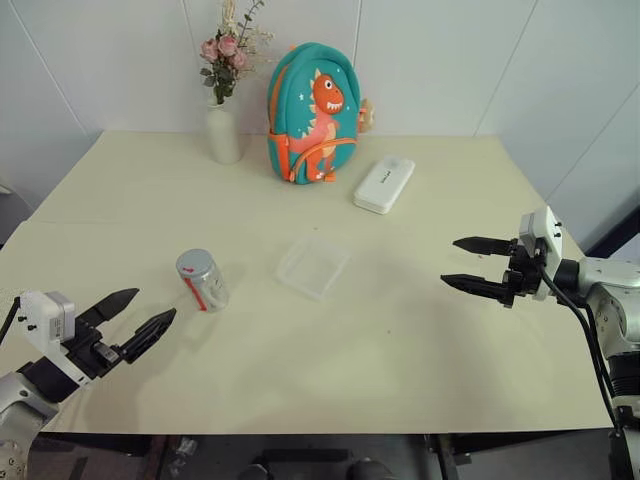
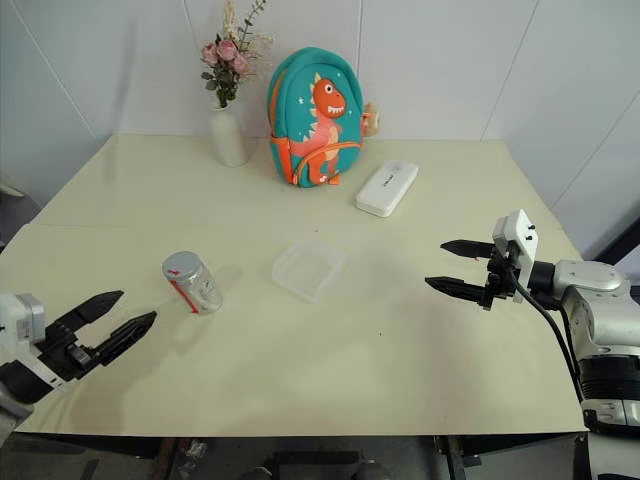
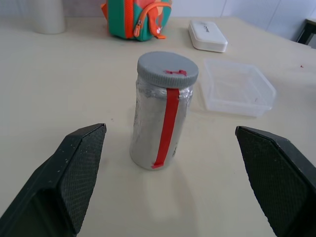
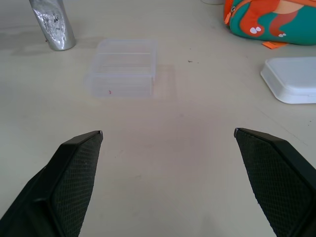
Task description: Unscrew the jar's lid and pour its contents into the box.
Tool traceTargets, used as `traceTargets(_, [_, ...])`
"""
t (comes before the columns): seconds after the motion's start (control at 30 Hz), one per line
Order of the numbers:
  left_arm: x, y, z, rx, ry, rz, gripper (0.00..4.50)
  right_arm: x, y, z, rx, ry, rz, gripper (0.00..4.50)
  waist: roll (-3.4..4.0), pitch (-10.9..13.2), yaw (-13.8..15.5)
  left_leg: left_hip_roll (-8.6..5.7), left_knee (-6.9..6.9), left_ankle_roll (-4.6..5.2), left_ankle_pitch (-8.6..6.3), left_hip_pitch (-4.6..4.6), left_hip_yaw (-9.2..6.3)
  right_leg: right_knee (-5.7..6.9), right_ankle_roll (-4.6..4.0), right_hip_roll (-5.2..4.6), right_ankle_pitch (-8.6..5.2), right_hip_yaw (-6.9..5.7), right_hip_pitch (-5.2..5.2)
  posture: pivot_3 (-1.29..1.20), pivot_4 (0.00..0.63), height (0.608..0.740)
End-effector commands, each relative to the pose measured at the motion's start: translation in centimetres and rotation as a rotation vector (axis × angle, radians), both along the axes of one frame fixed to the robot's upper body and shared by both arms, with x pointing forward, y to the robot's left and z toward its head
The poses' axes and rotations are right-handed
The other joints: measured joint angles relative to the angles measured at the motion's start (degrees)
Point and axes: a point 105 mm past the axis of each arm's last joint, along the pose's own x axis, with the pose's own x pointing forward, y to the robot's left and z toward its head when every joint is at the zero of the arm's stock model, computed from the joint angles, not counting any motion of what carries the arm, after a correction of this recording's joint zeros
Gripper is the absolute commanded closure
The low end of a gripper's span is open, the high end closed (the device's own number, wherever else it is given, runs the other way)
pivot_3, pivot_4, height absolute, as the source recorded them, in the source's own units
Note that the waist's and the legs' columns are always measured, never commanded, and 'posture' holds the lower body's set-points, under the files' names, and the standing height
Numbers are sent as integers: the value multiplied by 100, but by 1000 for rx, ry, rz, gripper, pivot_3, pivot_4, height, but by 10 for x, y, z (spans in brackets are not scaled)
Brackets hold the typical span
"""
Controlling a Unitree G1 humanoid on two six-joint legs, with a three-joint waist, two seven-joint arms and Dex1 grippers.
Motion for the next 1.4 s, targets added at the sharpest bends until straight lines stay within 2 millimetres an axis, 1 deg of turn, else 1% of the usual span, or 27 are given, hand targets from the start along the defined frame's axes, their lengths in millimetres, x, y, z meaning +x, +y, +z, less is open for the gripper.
traceTargets(0.03, [-3, 3, 5, 17, -42, 27, 27, 0, 3, 20, 7, -82, 10, 0, 0, 0, 1, 0, 0, 0, 0, 0, 1, 0, 0, 0, 0, 1, 0, 0, 150, 740])
traceTargets(0.17, [-2, 3, 1, 12, -40, 56, 27, 0, 5, 21, 17, -89, 15, 0, 0, 0, 15, 0, 1, 0, 0, 1, 3, 0, 1, 0, 1, 3, 0, 0, 150, 740])
traceTargets(0.33, [4, -6, 0, 10, -39, 60, 27, -7, 10, 27, 19, -93, 47, 0, 0, 0, 21, 0, 2, 1, -1, 0, 4, 0, 3, 0, 2, 5, 0, 0, 150, 740])
traceTargets(0.43, [13, -12, 0, -4, -61, 76, 27, -16, 29, 26, 16, -74, 131, 0, 0, 0, 24, 0, 6, 1, -1, 0, 5, 1, 8, 1, 4, 8, 0, 0, 150, 740])
traceTargets(0.53, [15, -12, -3, -8, -59, 83, 27, -24, 44, 25, 23, -61, 177, 0, -1, -1, 8, 0, 9, 2, -1, -1, 5, 2, 13, 3, 7, 10, 0, 0, 150, 740])
traceTargets(0.63, [21, -8, -5, -1, -75, 127, 27, -22, 54, 24, 45, -56, 194, 0, -2, -1, 10, 0, 9, 2, -1, 1, 9, 2, 15, 3, 8, 14, 0, 0, 150, 740])
traceTargets(0.7, [22, -12, -11, -6, -63, 129, 27, -22, 59, 24, 38, -57, 208, 0, -2, -1, 19, 0, 15, 2, -1, 1, 9, 2, 18, 4, 10, 15, 2, 0, 150, 740])
traceTargets(0.73, [23, -13, -16, 3, -47, 132, 27, -23, 61, 26, 43, -61, 216, 0, -2, -1, 24, -1, 16, 4, -1, 0, 13, 2, 21, 3, 12, 21, 2, 0, 150, 740])
traceTargets(0.8, [24, -11, -18, 0, -41, 151, 27, -23, 66, 30, 53, -69, 225, 0, -2, -1, 32, -1, 18, 7, -2, 0, 20, 1, 23, 3, 13, 27, 1, 0, 150, 740])
traceTargets(0.93, [29, -12, -18, -1, -53, 155, 27, -24, 70, 34, 67, -79, 226, 0, -2, -1, 32, -1, 18, 8, -3, 3, 22, 2, 23, 3, 13, 29, 0, 0, 150, 740])
traceTargets(1.1, [38, -14, -17, -8, -65, 155, 27, -29, 73, 31, 51, -61, 250, 0, -2, -2, 50, -1, 18, 9, -3, 1, 25, 0, 25, 3, 14, 31, 0, 0, 150, 740])
traceTargets(1.33, [46, -23, -15, -19, -81, 125, 27, -47, 74, 31, 71, -1, 334, 0, -3, -2, 59, -1, 18, 11, -4, 0, 26, 0, 28, 3, 15, 33, -1, 0, 150, 740])
traceTargets(1.4, [50, -30, -15, -28, -80, 102, 27, -46, 72, 28, 67, 1, 320, 0, -3, -2, 60, -1, 19, 11, -4, 0, 27, 0, 28, 3, 16, 34, -1, 0, 150, 740])
